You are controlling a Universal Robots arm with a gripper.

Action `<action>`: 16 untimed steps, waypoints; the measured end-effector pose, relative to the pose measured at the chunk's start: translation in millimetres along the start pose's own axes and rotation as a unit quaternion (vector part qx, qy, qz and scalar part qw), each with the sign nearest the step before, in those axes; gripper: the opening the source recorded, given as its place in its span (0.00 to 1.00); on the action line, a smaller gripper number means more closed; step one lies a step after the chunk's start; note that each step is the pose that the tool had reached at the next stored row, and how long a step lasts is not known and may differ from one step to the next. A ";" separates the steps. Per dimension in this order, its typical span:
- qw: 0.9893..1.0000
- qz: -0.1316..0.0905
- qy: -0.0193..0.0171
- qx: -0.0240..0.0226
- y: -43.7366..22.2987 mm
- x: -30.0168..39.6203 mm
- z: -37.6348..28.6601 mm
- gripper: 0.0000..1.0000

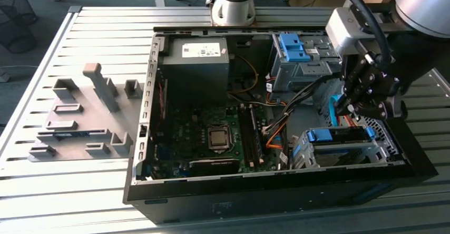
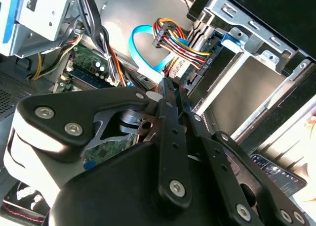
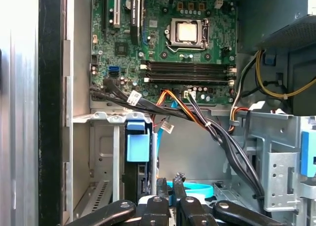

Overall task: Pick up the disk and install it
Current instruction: 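Insert the second disk wire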

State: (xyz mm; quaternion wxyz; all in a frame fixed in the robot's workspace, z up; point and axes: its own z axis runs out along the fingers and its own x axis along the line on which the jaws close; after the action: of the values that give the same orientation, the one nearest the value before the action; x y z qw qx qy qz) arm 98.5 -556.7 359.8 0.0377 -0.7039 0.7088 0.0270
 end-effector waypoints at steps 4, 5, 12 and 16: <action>1.000 0.003 0.000 0.000 -0.4 3.3 1.4 0.16; 1.000 0.003 0.000 0.000 -0.4 3.6 1.9 0.16; 1.000 0.003 0.000 0.000 -0.3 10.9 8.7 0.16; 1.000 0.003 0.000 0.000 -0.3 15.0 12.3 0.16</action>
State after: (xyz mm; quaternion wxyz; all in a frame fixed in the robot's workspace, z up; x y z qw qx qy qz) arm 98.9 -570.5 346.2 0.0380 -0.7015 0.7111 0.0270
